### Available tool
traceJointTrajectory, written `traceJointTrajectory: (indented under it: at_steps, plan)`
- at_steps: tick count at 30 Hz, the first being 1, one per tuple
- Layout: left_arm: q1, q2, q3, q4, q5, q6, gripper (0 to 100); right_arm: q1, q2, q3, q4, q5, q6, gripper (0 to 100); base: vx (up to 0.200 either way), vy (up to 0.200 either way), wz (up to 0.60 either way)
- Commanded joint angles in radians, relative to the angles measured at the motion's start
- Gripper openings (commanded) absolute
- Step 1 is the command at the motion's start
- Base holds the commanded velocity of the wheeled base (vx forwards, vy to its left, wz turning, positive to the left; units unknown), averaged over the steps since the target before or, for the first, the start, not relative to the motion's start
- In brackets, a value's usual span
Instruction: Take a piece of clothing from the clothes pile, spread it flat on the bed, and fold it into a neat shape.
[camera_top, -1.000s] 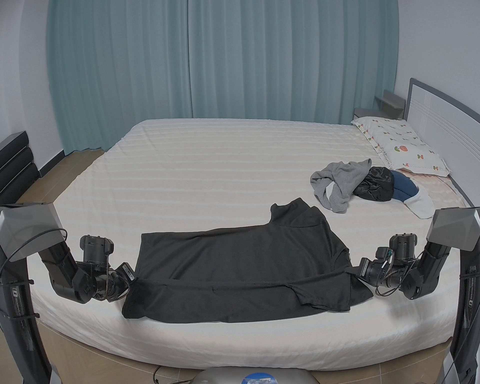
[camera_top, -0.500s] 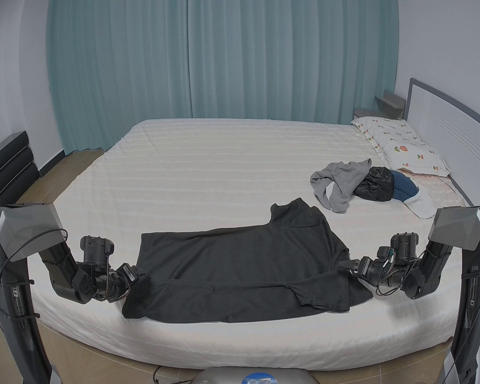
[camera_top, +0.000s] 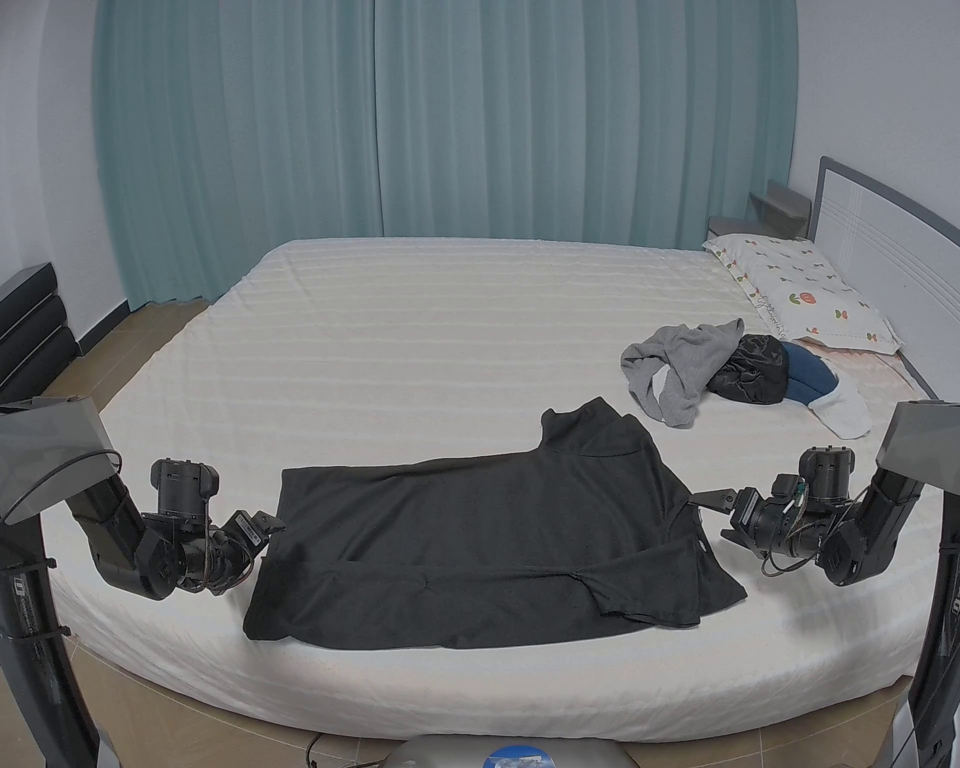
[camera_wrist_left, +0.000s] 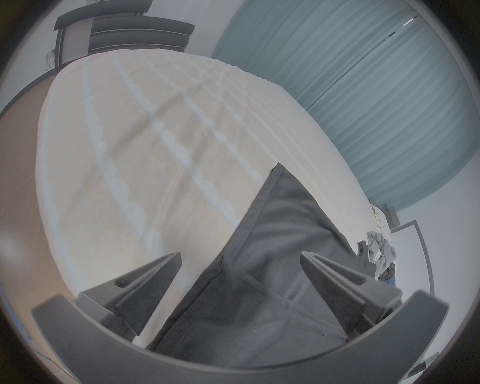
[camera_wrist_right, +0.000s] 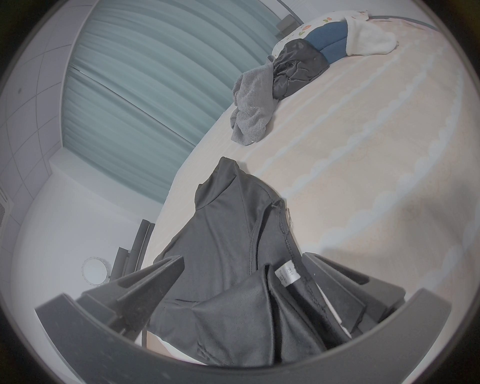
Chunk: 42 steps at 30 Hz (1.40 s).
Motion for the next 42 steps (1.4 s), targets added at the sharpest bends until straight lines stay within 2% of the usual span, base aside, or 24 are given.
traceJointTrajectory:
  at_steps: [1, 13, 17, 22, 27, 31, 32, 33, 35, 39, 42]
  plan:
    - [0.000, -0.017, -0.003, 0.002, 0.000, -0.001, 100, 0.000, -0.007, 0.001, 0.007, 0.000, -0.001, 100, 0.000, 0.000, 0.00]
    - [0.010, -0.014, -0.010, 0.002, -0.012, -0.002, 100, 0.004, -0.002, 0.001, 0.010, 0.000, 0.000, 100, 0.000, 0.000, 0.00]
    - [0.011, 0.001, -0.064, 0.002, -0.012, -0.016, 100, 0.005, -0.002, 0.000, 0.008, 0.000, 0.002, 100, 0.000, 0.000, 0.00]
    - [0.011, 0.026, -0.159, 0.016, -0.014, -0.034, 100, 0.005, 0.004, 0.000, 0.008, 0.002, 0.002, 100, 0.000, 0.000, 0.00]
    - [0.031, 0.121, -0.312, 0.025, -0.025, -0.024, 100, 0.007, 0.010, -0.002, 0.007, 0.002, 0.003, 100, 0.000, 0.000, 0.00]
    - [0.046, 0.198, -0.449, 0.075, -0.115, 0.028, 100, 0.011, 0.008, 0.016, 0.005, 0.002, 0.003, 100, 0.000, 0.000, 0.00]
    - [0.046, 0.199, -0.455, 0.079, -0.117, 0.030, 100, 0.011, 0.008, 0.016, 0.005, 0.002, 0.003, 100, 0.000, 0.000, 0.00]
    - [0.048, 0.236, -0.536, 0.121, -0.128, 0.050, 100, 0.011, 0.008, 0.019, 0.005, 0.002, 0.003, 100, 0.000, 0.000, 0.00]
    - [0.046, 0.267, -0.599, 0.151, -0.129, 0.053, 100, 0.011, 0.010, 0.018, 0.007, 0.002, 0.003, 100, 0.000, 0.000, 0.00]
    - [0.043, 0.337, -0.662, 0.149, -0.129, 0.067, 100, 0.025, 0.010, 0.013, 0.008, 0.002, 0.003, 100, 0.000, 0.000, 0.00]
    - [0.046, 0.340, -0.656, 0.157, -0.131, 0.094, 100, 0.037, 0.010, 0.006, 0.010, 0.000, 0.003, 100, 0.000, 0.000, 0.00]
